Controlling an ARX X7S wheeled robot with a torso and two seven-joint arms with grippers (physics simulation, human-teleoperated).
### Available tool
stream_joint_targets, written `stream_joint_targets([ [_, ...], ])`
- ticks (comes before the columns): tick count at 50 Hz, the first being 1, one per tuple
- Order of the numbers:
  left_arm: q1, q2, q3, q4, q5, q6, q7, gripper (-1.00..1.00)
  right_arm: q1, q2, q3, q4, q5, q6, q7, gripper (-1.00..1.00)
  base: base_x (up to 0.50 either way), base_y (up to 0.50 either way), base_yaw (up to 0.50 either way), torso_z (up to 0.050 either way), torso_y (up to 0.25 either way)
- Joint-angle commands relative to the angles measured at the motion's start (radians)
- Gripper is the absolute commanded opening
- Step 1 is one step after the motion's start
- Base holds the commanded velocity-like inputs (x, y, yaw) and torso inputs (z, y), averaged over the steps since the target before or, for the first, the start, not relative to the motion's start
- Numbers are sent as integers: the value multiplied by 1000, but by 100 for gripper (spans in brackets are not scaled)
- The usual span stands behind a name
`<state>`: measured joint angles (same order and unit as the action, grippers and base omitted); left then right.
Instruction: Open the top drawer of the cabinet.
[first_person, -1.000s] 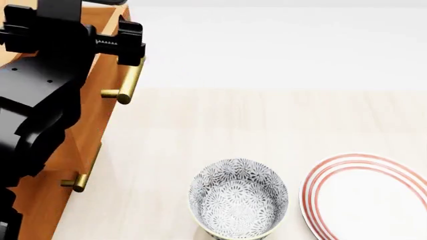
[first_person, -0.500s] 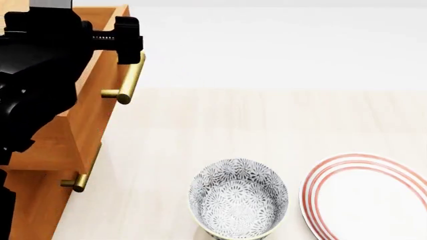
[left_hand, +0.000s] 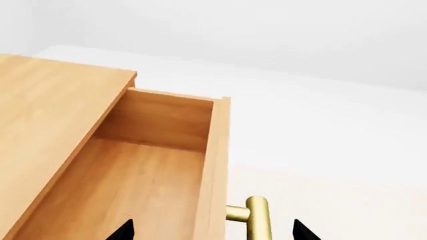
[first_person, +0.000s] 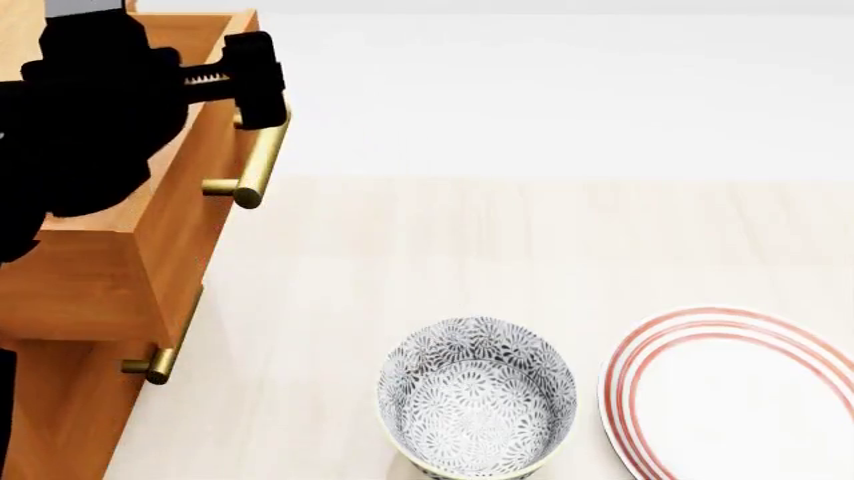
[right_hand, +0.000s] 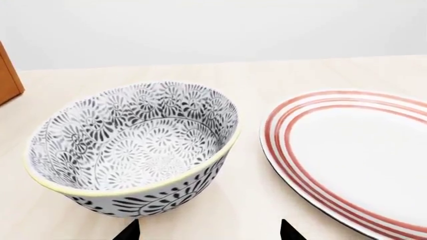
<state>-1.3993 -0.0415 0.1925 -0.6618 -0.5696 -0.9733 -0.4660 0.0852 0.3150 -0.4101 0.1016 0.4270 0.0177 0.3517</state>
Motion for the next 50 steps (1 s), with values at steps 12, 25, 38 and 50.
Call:
stream_joint_targets([
  [12,-36,26,-173,-130,-219,-8,-80,100,-3,-16,16,-5,-16,1,-18,100,0,0,0,0,0],
  [25,-56,21,-172,-200,-265,10,-117,100,-2,-14,14,-5,-13,2,-16,100,0,0,0,0,0],
  [38,-85,19,-177,-287,-276,52,-194,100,0,-12,15,-5,-7,5,-11,100,0,0,0,0,0],
  [50,-97,24,-218,-368,-339,53,-243,100,3,-11,13,-6,-4,6,-7,100,0,0,0,0,0],
])
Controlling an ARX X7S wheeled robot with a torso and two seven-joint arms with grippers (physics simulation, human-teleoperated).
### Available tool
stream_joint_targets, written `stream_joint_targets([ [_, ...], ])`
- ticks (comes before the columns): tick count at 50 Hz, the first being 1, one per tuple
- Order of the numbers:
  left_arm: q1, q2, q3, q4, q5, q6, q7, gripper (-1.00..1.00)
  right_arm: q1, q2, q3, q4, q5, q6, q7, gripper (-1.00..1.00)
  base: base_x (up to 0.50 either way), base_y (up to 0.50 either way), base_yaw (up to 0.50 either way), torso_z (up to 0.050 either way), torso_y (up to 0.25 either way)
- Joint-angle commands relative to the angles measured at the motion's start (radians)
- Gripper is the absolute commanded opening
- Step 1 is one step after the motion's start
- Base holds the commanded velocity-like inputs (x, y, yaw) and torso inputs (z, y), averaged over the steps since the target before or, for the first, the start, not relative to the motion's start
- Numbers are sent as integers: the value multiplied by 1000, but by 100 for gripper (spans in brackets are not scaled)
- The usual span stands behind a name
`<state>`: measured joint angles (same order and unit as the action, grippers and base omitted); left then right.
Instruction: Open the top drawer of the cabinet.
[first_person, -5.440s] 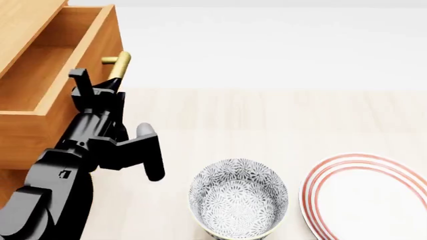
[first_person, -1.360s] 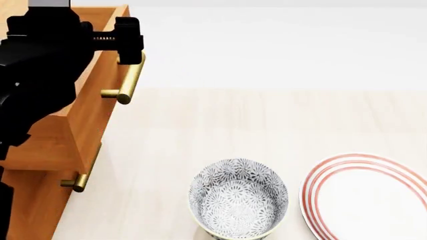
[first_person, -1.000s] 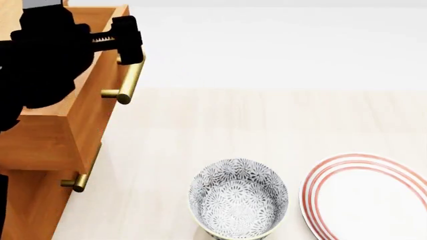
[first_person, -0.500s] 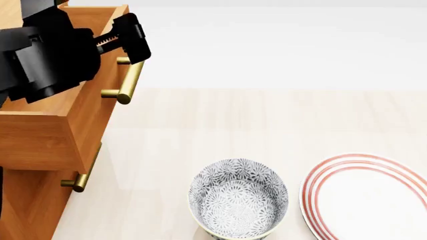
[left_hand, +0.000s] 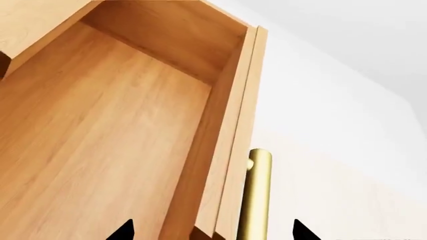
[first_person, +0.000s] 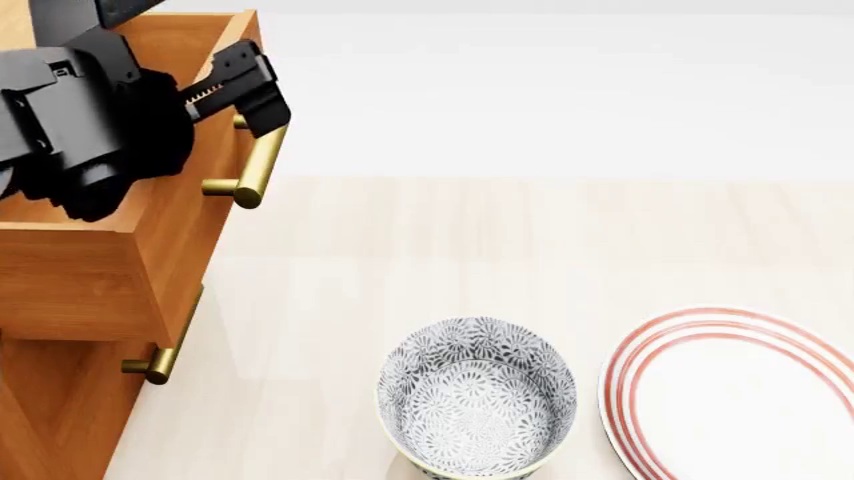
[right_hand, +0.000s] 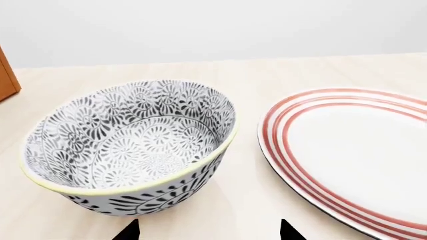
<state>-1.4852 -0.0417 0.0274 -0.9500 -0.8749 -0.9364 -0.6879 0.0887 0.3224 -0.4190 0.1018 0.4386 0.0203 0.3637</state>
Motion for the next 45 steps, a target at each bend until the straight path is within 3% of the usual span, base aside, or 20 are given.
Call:
stream_joint_targets([
  [1,-14,23,-53,-88,-35,20,-25,100,0,-19,22,-5,-16,2,-19,100,0,0,0,0,0],
  [11,-30,22,-77,-153,-74,36,-57,100,1,-19,19,4,-15,-2,-21,100,0,0,0,0,0],
  [21,0,36,-59,-69,-155,-18,-95,100,1,-16,16,-1,-12,2,-19,100,0,0,0,0,0],
  [32,36,37,70,29,-389,-57,-152,100,2,-16,13,5,-11,-1,-20,100,0,0,0,0,0],
  [45,47,34,168,71,-487,-77,-148,100,0,-14,9,6,-9,-4,-18,100,0,0,0,0,0],
])
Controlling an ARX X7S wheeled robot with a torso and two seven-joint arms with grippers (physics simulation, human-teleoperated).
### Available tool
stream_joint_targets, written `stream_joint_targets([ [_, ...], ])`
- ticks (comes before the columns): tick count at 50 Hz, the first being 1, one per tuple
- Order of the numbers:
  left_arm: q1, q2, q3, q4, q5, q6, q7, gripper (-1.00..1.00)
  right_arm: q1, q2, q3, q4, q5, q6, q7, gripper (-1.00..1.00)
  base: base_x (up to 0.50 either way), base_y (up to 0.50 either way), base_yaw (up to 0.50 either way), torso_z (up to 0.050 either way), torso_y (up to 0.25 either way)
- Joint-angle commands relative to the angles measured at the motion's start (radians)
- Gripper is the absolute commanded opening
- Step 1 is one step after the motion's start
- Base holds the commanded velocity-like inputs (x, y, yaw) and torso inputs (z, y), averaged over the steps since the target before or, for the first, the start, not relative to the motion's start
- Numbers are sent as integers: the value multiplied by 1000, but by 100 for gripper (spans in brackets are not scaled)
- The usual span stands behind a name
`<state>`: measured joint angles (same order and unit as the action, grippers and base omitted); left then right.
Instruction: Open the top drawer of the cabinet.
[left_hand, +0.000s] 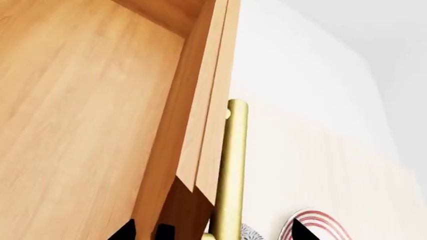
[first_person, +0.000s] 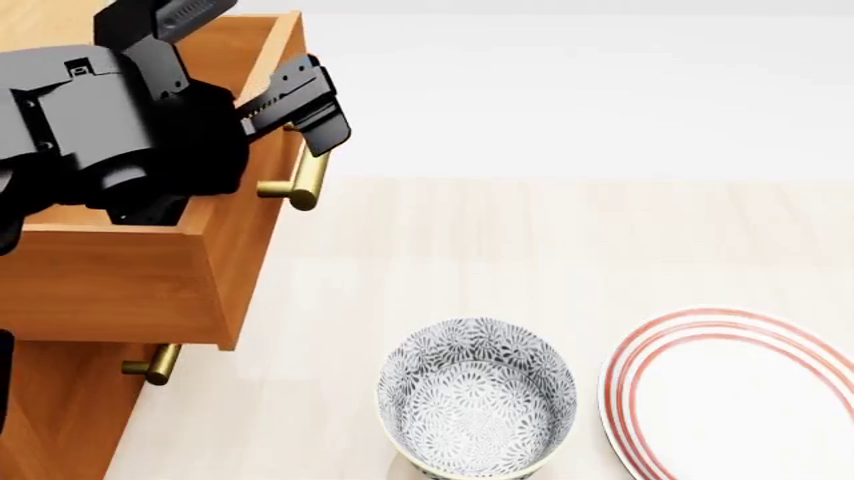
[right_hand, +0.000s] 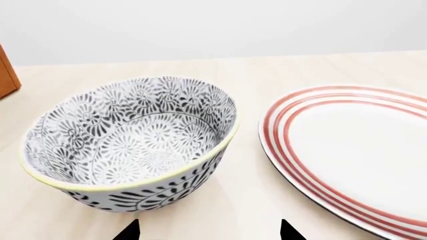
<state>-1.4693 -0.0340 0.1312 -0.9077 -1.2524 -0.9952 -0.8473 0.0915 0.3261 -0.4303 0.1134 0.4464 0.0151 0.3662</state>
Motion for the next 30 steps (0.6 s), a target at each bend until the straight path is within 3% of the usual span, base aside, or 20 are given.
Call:
stream_joint_targets([
  [1,31,26,71,28,-115,-17,13,100,-3,-17,21,-6,-17,1,-21,100,0,0,0,0,0],
  [30,32,24,340,123,-389,28,29,100,-2,-12,20,-8,-6,0,-16,100,0,0,0,0,0],
])
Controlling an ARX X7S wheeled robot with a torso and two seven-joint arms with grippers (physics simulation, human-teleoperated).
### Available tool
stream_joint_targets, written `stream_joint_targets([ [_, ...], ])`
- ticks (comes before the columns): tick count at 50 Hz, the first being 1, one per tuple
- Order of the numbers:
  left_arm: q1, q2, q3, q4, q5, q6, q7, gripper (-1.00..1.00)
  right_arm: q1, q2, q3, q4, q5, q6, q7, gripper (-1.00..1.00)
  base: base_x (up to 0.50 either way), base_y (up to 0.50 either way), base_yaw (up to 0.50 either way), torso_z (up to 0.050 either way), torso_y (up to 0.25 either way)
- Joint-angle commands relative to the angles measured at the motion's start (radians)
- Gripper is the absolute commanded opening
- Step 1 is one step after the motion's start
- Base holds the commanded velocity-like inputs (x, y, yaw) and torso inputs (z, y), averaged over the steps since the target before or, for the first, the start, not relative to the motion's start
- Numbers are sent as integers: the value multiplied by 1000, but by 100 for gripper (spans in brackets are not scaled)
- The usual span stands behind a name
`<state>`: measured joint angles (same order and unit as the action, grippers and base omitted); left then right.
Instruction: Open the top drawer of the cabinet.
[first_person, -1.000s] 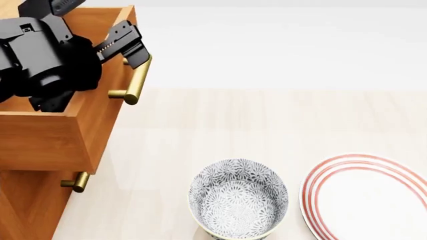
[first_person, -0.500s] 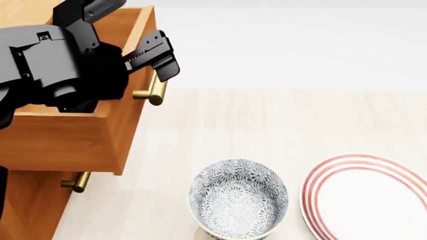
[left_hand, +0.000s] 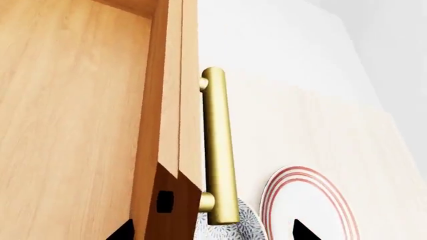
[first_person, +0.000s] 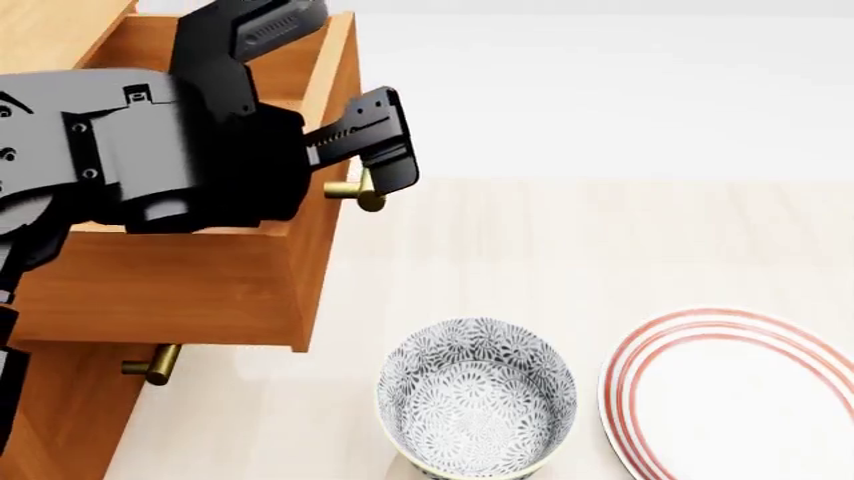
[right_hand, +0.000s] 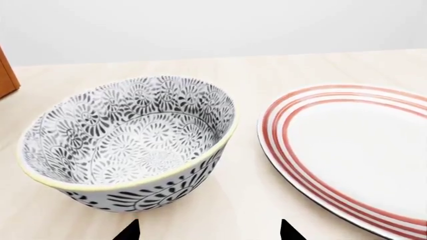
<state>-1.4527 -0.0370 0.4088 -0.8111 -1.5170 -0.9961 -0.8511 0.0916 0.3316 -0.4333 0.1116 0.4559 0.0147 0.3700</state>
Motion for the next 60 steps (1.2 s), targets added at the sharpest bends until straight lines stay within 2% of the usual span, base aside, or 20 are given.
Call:
stream_joint_targets([
  [1,15,27,63,27,-124,29,32,100,-2,-17,24,-7,-15,1,-20,100,0,0,0,0,0],
  [23,-52,31,269,39,-273,129,115,100,5,-11,27,-3,-5,5,-16,100,0,0,0,0,0],
  [46,-74,29,395,104,-296,179,219,100,2,-9,22,2,-3,-1,-16,100,0,0,-1,0,0],
  [60,-138,35,540,82,-439,259,260,100,4,-8,20,11,1,-4,-18,100,2,-3,-5,0,0],
])
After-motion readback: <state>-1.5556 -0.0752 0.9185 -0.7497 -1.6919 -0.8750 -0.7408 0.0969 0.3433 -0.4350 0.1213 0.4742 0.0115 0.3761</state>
